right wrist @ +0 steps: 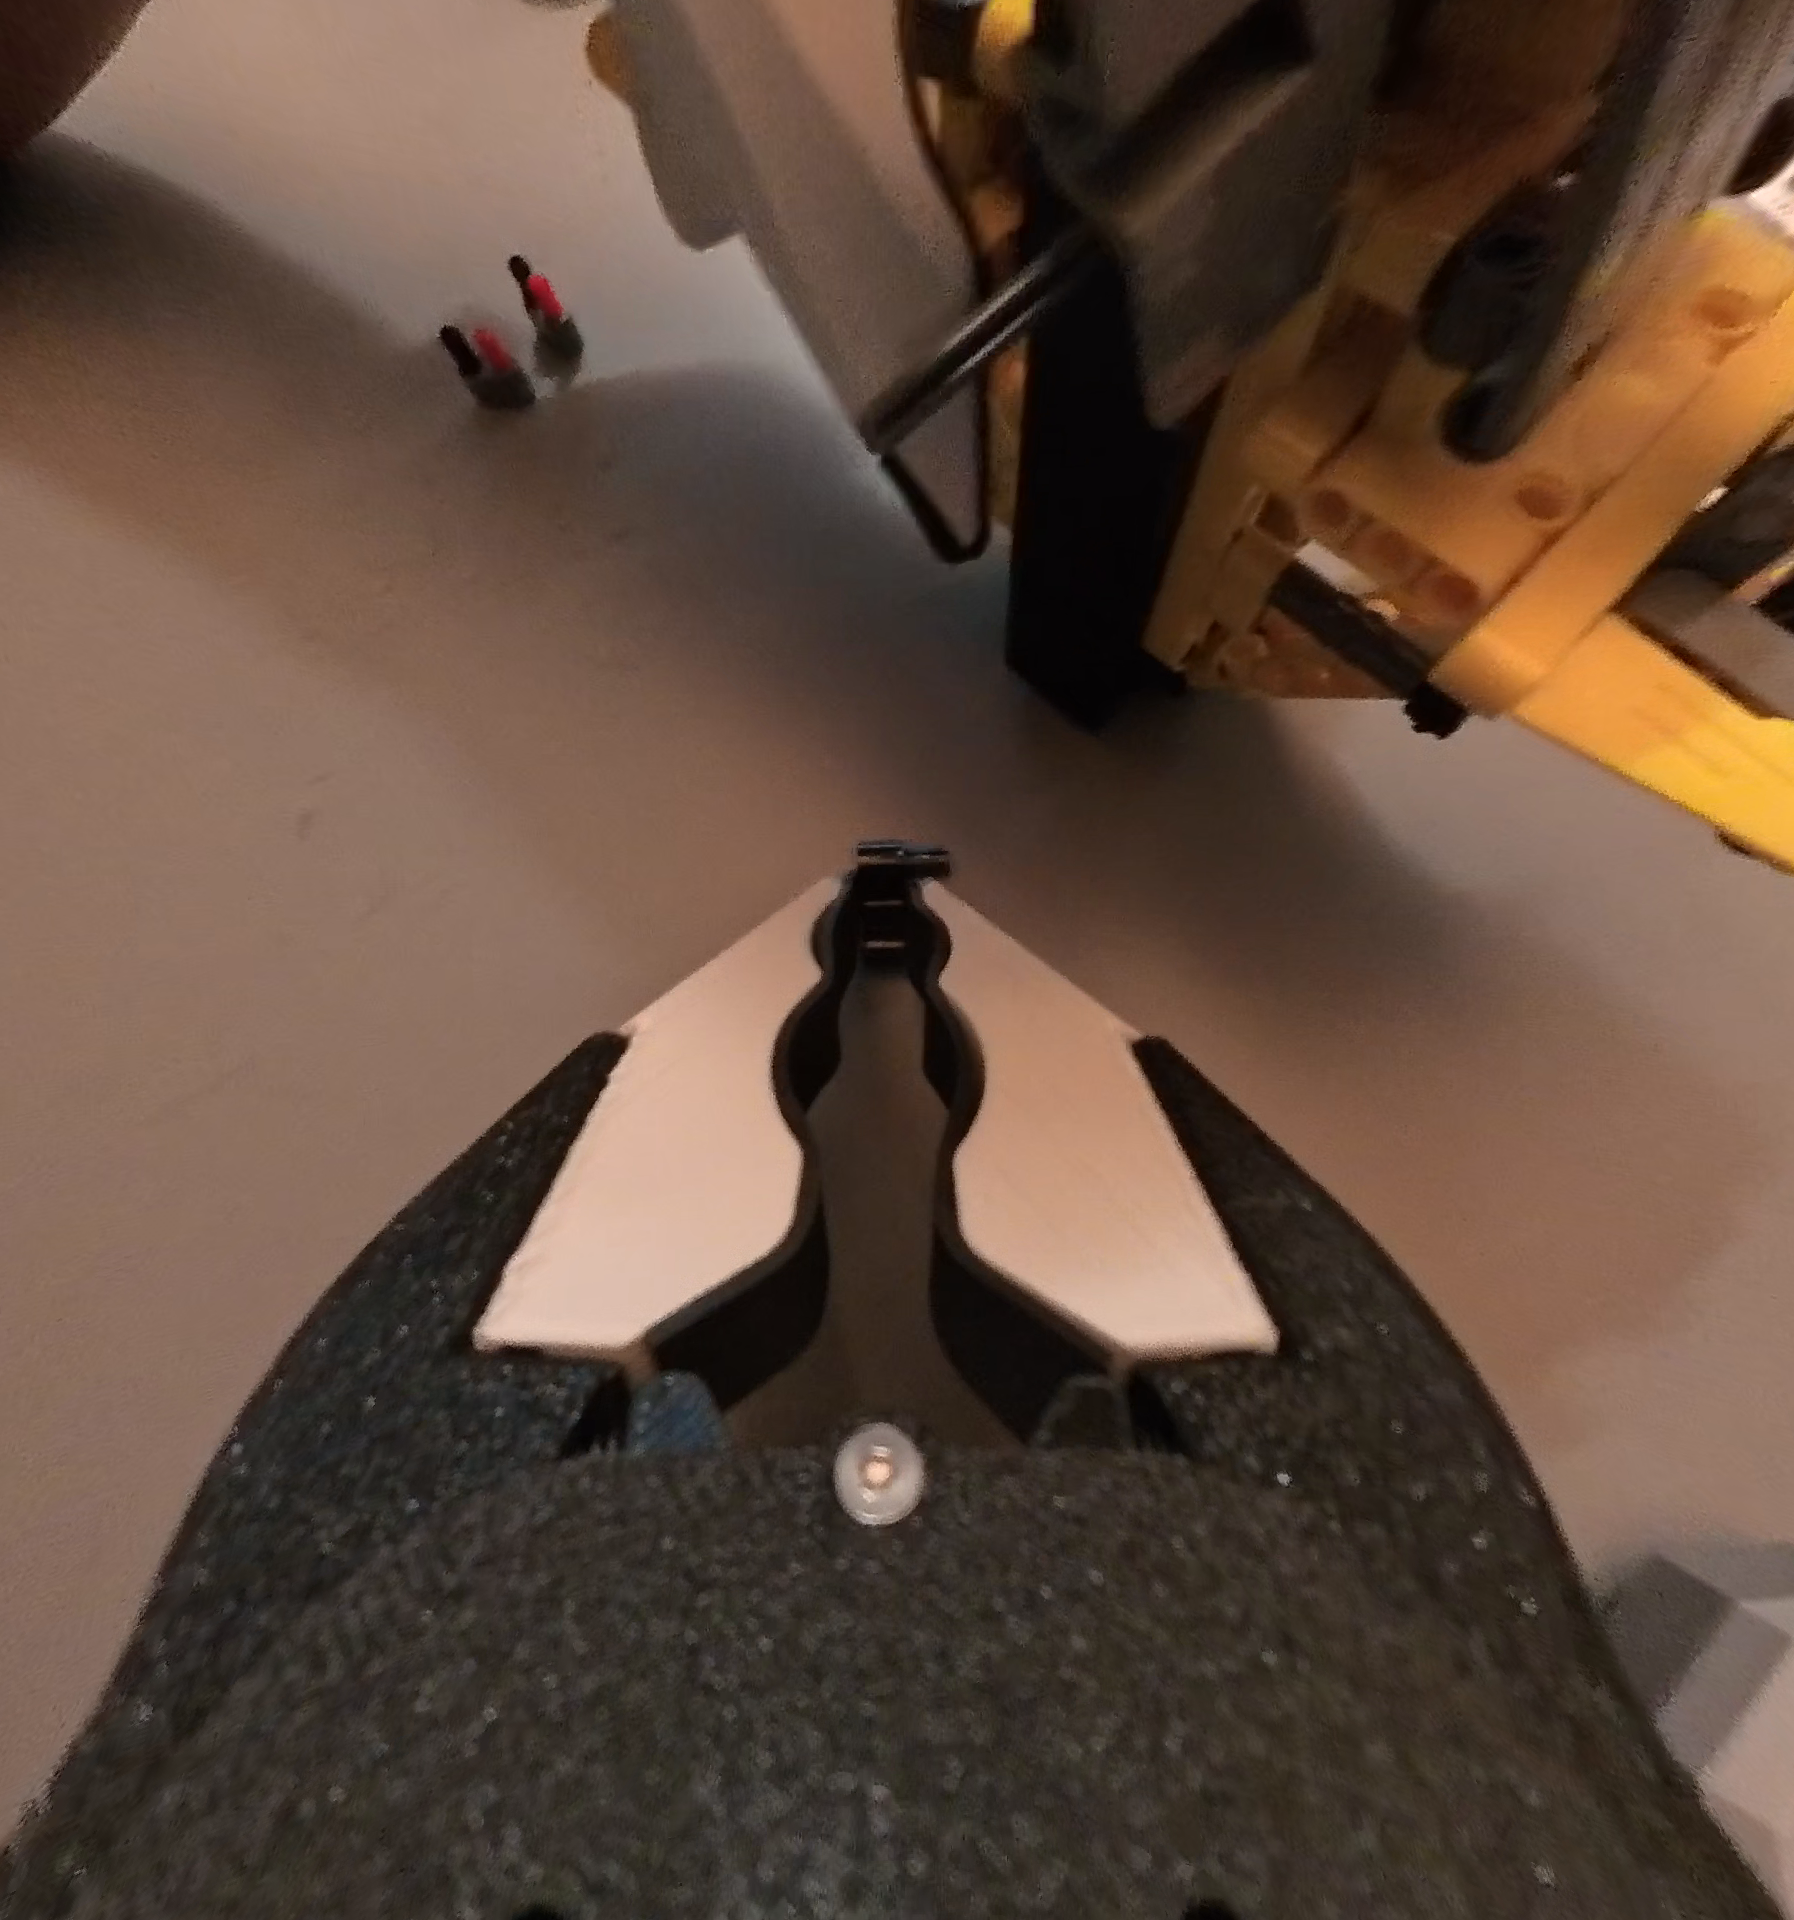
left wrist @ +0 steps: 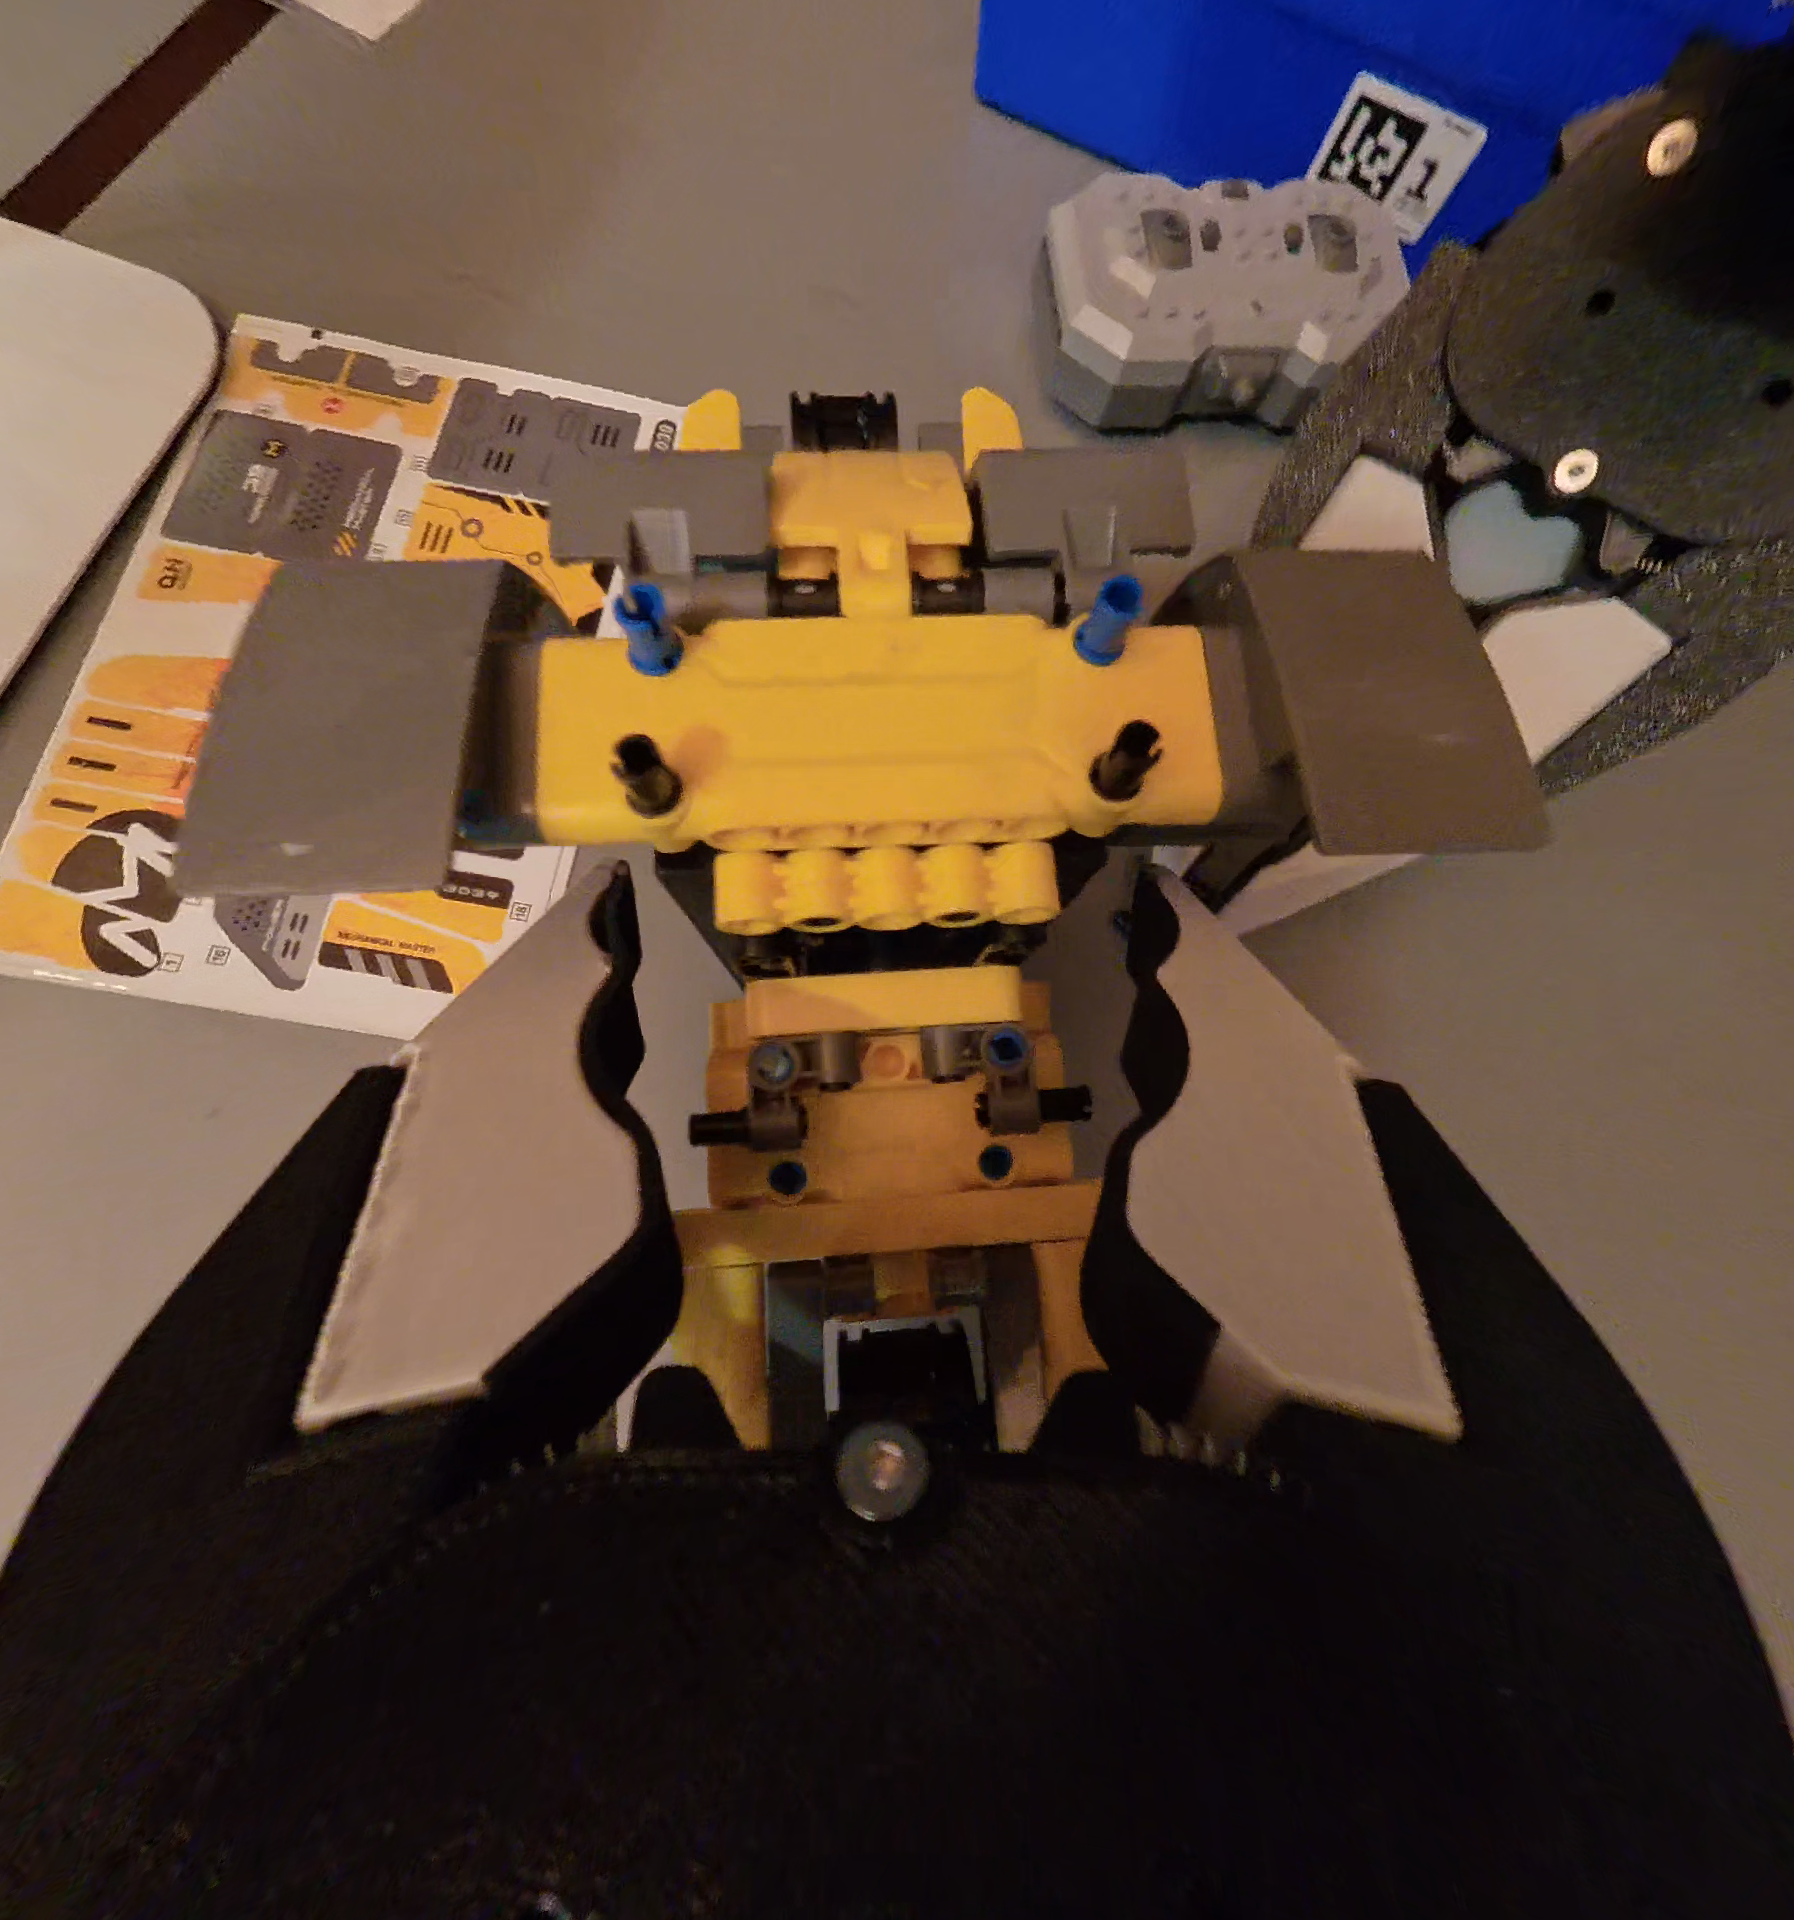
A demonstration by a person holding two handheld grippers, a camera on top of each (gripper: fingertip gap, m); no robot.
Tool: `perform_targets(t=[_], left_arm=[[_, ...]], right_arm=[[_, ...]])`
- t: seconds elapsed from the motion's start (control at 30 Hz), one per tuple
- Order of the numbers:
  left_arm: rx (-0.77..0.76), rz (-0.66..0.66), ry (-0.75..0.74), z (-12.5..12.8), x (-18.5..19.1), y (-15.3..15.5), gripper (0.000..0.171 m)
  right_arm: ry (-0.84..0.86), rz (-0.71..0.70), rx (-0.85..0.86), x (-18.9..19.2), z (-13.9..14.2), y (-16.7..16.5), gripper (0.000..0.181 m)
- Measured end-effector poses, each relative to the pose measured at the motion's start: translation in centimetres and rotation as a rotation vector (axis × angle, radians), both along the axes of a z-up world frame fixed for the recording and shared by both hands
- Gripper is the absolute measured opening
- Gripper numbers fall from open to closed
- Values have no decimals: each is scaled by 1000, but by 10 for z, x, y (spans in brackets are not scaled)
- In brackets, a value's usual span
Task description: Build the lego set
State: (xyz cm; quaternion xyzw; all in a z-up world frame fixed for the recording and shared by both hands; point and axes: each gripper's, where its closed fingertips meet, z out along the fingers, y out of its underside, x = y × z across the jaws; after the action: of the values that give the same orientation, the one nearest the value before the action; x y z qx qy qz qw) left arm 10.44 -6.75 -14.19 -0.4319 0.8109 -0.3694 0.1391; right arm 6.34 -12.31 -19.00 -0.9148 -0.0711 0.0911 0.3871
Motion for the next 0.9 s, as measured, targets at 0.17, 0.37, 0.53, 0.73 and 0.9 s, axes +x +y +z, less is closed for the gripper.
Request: perform_targets(t=[0.17,0.37,0.53,0.73,0.9], left_arm=[[24,-32,-3,-6,-3,-3,91],[76,-68,33,-15,-5,0,88],[57,-74,1,-4,-9,2,76],[-21,-67,-1,5,-9,3,70],[-2,-63,-3,-1,-8,4,77]], right_arm=[[-12,-51,8,8,0,3,8],[-11,-61,2,9,-2,4,8],[-6,-62,1,9,-2,3,8],[-8,-63,1,9,-2,3,8],[-18,-63,2,9,-2,3,8]])
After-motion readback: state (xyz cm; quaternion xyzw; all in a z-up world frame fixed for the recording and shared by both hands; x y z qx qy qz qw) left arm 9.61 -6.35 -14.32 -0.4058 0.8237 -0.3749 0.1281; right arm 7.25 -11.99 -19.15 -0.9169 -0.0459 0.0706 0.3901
